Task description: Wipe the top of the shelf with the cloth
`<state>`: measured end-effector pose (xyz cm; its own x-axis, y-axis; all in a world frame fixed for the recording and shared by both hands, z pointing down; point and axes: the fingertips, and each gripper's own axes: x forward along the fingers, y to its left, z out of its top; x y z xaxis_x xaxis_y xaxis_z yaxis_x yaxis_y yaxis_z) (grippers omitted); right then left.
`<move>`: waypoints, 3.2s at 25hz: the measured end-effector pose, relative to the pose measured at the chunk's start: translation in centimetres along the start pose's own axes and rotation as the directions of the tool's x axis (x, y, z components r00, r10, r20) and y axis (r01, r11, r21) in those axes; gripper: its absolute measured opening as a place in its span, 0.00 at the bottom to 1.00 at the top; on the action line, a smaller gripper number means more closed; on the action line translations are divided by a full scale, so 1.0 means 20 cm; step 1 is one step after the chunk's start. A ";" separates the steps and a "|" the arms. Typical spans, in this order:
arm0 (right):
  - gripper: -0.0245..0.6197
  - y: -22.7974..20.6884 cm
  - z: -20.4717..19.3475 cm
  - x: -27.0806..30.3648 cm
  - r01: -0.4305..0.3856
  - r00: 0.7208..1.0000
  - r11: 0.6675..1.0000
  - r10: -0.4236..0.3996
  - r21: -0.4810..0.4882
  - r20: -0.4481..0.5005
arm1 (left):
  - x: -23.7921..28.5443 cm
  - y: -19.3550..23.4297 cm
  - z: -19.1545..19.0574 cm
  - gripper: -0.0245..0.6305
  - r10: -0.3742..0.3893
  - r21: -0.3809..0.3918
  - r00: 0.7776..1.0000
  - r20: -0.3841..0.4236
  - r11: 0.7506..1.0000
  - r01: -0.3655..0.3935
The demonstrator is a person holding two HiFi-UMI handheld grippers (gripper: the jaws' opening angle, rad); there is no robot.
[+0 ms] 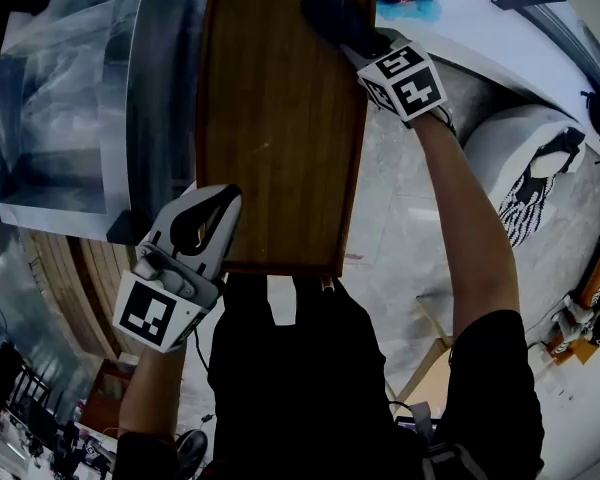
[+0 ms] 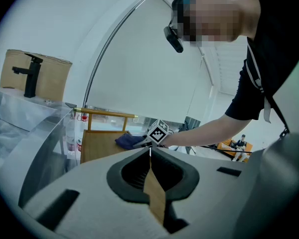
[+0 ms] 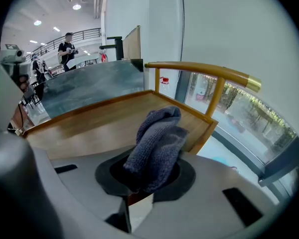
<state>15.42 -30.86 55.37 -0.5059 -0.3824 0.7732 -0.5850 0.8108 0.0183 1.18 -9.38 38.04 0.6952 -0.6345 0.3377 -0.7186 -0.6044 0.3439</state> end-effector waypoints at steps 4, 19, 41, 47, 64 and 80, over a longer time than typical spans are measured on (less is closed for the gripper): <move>0.13 0.08 -0.03 -0.02 -0.011 1.000 1.000 0.011 0.022 -0.002 | -0.03 -0.02 -0.02 0.08 -0.013 -0.001 1.000 -0.002 1.000 0.013; 0.13 0.43 -0.19 -0.14 -0.049 0.999 0.998 0.050 0.038 -0.014 | -0.13 -0.10 -0.08 0.08 -0.064 0.004 0.998 -0.009 0.998 0.064; 0.13 1.00 -0.50 -0.41 -0.140 0.988 0.983 0.146 0.120 -0.042 | -0.30 -0.32 -0.09 0.08 -0.103 0.023 0.995 -0.006 0.994 0.103; 0.13 1.15 -0.56 -0.47 -0.166 0.983 0.973 0.176 0.162 -0.045 | -0.32 -0.36 -0.09 0.08 -0.120 0.029 0.993 -0.012 0.992 0.120; 0.13 1.47 -0.73 -0.61 -0.227 0.967 0.949 0.247 0.221 -0.067 | -0.34 -0.48 -0.11 0.08 -0.175 0.010 0.984 -0.029 0.984 0.175; 0.13 1.70 -0.84 -0.70 -0.296 0.939 0.920 0.330 0.257 -0.100 | -0.35 -0.54 -0.13 0.07 -0.200 -0.008 0.978 -0.057 0.980 0.200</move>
<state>13.21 9.49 55.74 -0.6045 -0.0466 0.7953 -0.5514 0.7450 -0.3755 4.16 2.85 34.34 0.8248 -0.4722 0.3109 -0.5647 -0.7153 0.4116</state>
